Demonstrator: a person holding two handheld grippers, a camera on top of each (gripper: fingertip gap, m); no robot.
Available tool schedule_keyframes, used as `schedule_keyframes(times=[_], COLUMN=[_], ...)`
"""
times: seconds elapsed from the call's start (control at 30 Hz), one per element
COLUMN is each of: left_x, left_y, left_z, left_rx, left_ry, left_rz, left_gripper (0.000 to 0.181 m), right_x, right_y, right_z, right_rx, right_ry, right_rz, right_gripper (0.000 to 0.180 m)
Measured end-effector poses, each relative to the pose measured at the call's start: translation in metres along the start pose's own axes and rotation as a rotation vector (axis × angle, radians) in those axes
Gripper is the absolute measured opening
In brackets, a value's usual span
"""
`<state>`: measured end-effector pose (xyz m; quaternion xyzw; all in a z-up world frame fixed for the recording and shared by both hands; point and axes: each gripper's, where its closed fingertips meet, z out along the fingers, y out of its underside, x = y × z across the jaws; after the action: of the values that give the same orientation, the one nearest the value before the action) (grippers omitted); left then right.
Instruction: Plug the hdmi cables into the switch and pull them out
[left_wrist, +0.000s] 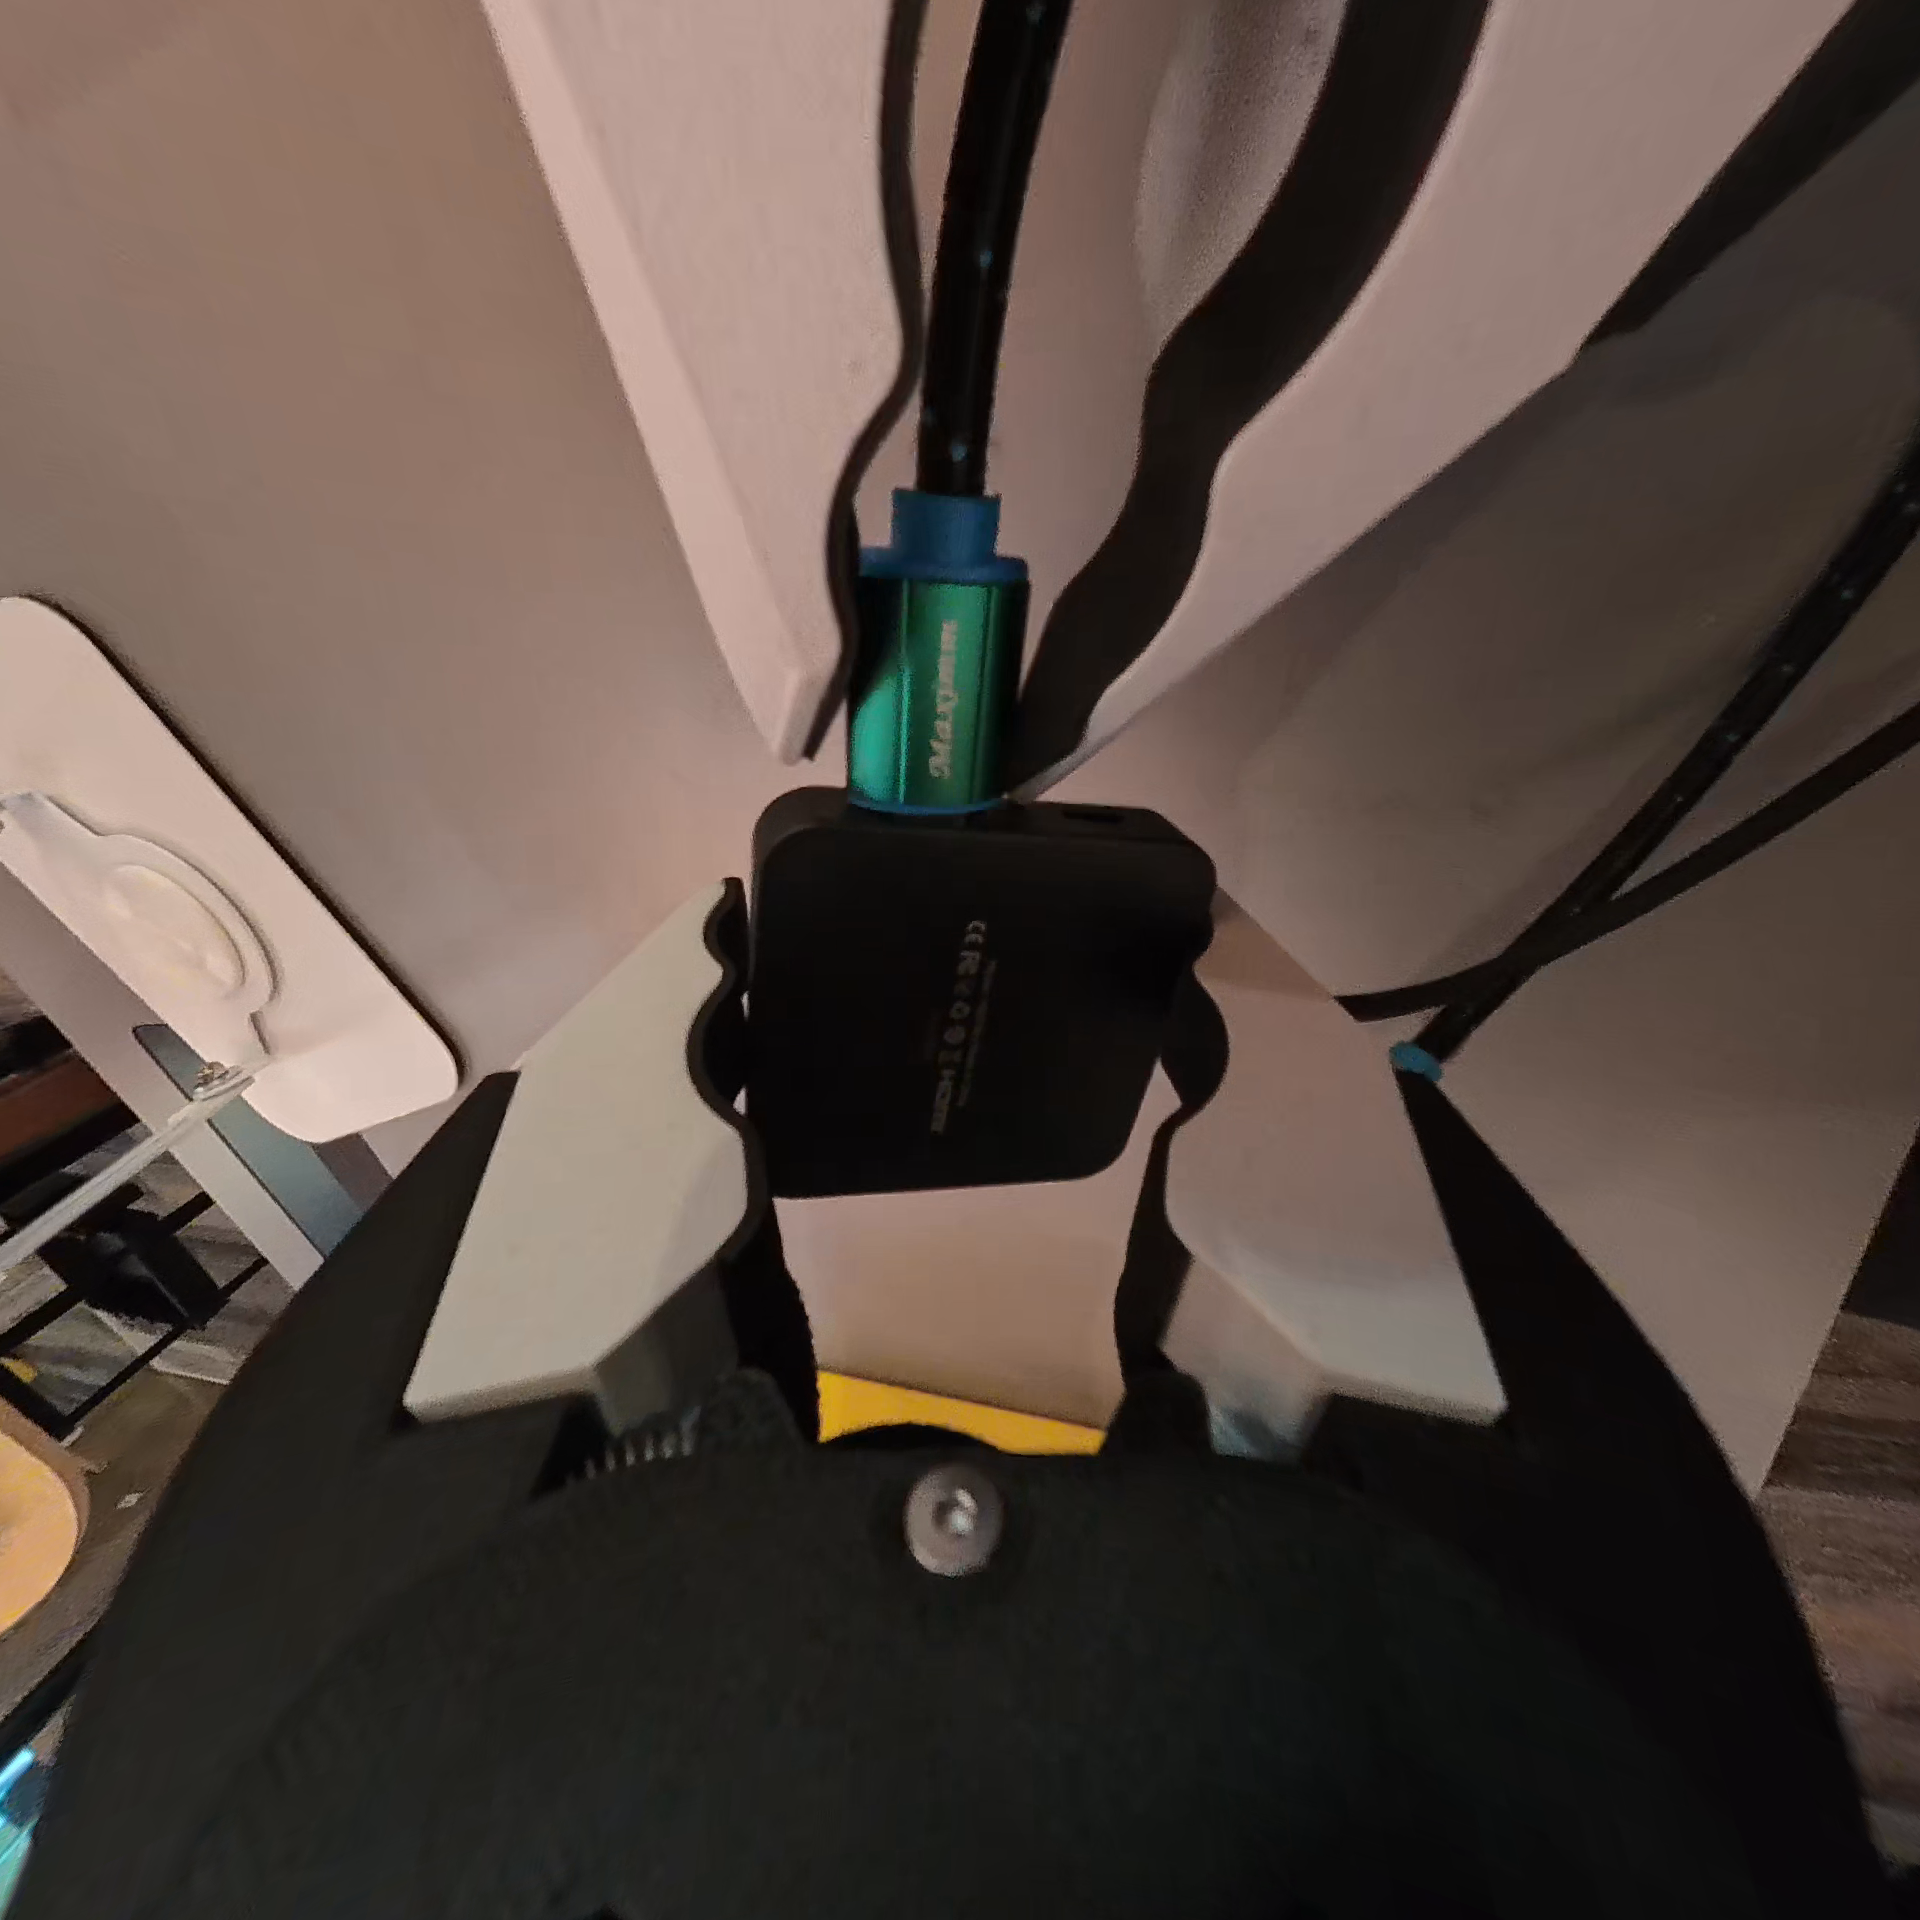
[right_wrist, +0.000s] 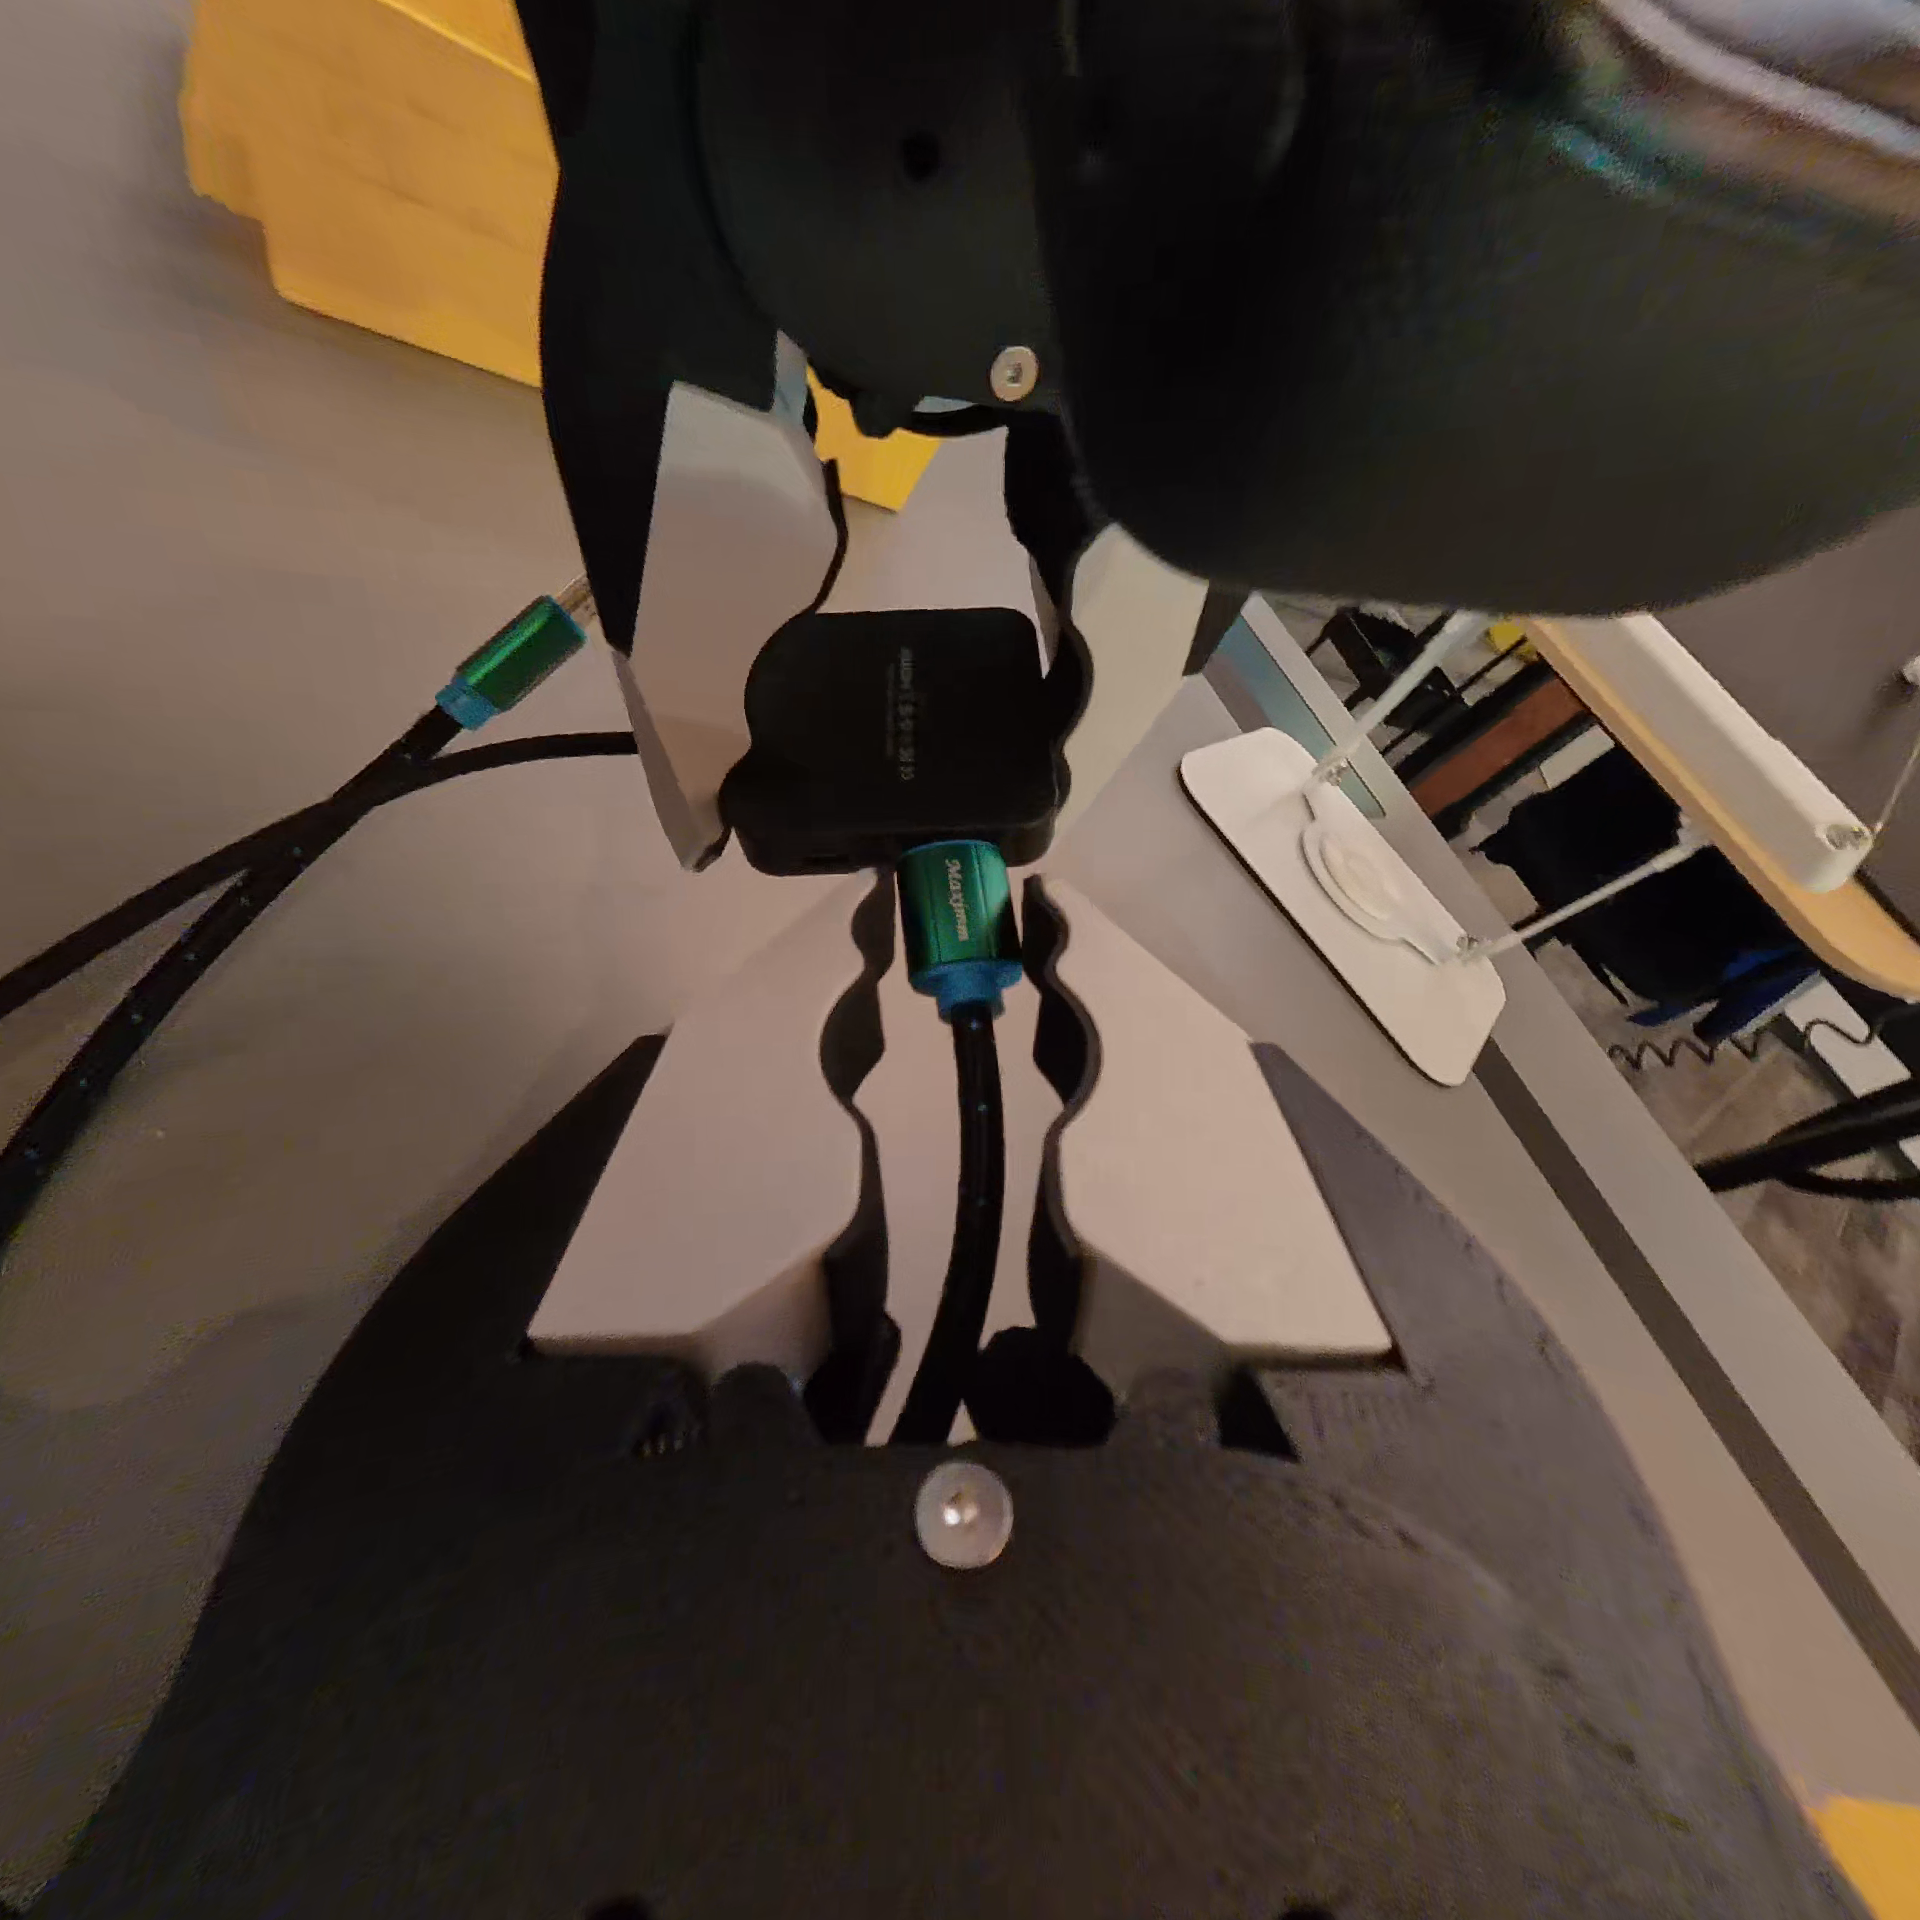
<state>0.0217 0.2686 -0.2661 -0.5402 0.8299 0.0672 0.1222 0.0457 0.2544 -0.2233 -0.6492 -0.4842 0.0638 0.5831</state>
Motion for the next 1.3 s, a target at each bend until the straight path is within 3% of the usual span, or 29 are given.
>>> schedule_keyframes(times=[0.3,0.5,0.9,1.3], left_x=[0.004,0.006,0.005,0.003], left_y=[0.003,0.001,0.006,0.006], left_z=[-0.013,-0.019,0.004,-0.013], left_rx=[0.066,0.111,0.095,0.214], left_ry=[0.038,0.050,0.032,0.012], left_rz=[0.008,0.012,-0.034,-0.132], left_gripper=[0.077,0.077,0.076,0.086], right_x=[-0.007,-0.006,-0.009,-0.008], right_y=[-0.008,-0.012,0.006,-0.004], right_z=[0.007,0.007,0.018,0.015], right_rx=[0.075,0.112,0.022,0.069], right_ry=[-0.095,-0.113,-0.115,-0.132], right_rz=[0.074,0.090,0.087,0.120], right_gripper=[0.025,0.018,0.018,0.018])
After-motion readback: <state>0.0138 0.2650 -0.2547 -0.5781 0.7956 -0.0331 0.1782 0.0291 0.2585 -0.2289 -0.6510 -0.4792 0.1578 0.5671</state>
